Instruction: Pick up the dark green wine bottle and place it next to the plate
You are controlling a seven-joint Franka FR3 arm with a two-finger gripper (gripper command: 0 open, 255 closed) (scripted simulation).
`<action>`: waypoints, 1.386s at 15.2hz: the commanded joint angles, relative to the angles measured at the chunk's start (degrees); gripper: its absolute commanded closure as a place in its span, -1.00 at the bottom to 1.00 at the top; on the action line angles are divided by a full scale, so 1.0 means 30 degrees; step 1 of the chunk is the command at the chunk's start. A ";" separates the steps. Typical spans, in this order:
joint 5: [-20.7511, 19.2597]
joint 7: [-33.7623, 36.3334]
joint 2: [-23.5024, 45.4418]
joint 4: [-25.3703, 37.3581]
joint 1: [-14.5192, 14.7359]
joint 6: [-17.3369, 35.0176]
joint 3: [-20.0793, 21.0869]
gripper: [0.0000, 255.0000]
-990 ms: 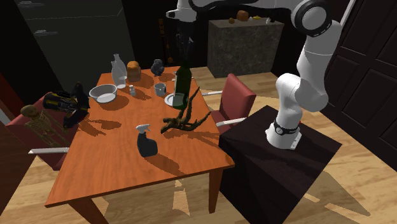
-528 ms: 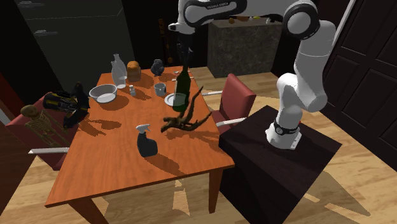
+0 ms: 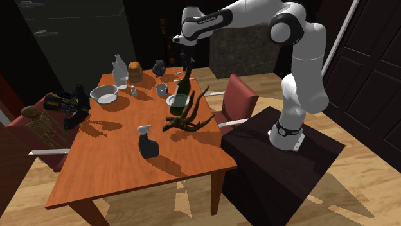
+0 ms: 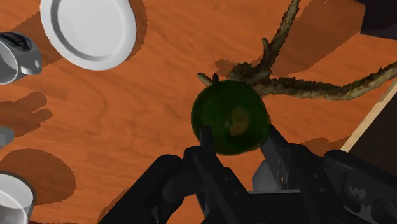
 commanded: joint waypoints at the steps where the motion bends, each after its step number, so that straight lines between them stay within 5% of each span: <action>1: 0.0672 -0.0799 0.0772 0.0176 -0.0598 0.0329 0.0062 1.00; 21: 0.2192 -0.1956 0.2243 -0.1698 -0.1042 0.3226 0.0768 1.00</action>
